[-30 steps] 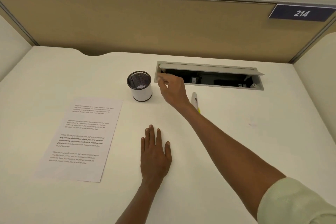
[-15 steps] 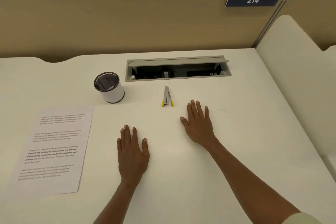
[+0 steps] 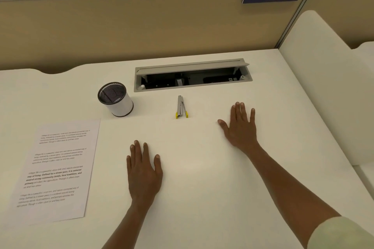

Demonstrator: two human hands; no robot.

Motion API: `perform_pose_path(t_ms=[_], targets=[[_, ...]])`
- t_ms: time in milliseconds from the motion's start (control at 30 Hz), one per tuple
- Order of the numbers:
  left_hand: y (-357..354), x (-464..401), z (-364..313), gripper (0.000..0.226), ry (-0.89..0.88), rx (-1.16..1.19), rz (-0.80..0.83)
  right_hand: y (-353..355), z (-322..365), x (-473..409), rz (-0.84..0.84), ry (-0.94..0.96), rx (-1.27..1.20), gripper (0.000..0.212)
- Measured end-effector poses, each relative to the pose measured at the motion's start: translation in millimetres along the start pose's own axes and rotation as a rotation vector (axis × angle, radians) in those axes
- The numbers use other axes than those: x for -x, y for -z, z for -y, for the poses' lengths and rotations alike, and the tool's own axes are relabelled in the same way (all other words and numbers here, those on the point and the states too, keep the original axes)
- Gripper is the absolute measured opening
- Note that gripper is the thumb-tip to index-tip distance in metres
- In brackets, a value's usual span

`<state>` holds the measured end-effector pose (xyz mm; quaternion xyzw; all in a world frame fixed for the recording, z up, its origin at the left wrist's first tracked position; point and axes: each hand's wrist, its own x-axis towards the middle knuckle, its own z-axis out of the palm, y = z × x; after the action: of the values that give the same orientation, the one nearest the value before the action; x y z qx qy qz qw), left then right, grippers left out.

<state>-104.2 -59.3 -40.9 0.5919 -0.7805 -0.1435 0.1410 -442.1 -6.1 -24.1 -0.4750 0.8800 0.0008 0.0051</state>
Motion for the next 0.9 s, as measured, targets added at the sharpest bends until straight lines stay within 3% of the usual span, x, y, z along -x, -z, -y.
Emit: perform_pose_path(t_ms=[100, 200, 333, 600, 800, 900], targets=[[0.6, 0.0, -1.2, 0.067, 0.002, 0.002, 0.004, -1.1, -9.7, 12.6, -0.071, -0.077, -0.085, 0.084], [-0.3, -0.3, -0.2, 0.067, 0.005, -0.006, 0.008, -4.5, -18.2, 35.3, -0.114, -0.31, -0.193, 0.093], [-1.2, -0.7, 0.1, 0.067, 0.006, -0.01, 0.01, -10.1, -15.3, 50.7, -0.067, -0.482, -0.27, 0.105], [-0.4, -0.7, -0.6, 0.067, 0.012, -0.008, 0.016, -8.0, 9.3, 13.1, -0.036, -0.294, -0.307, 0.091], [1.7, -0.3, -2.2, 0.067, 0.015, 0.007, 0.015, 1.7, -23.1, 1.8, -0.282, -0.201, -0.672, 0.046], [1.8, 0.0, -1.7, 0.067, 0.013, 0.003, 0.018, 10.0, -48.7, -11.0, -0.178, -0.051, -0.549, 0.045]])
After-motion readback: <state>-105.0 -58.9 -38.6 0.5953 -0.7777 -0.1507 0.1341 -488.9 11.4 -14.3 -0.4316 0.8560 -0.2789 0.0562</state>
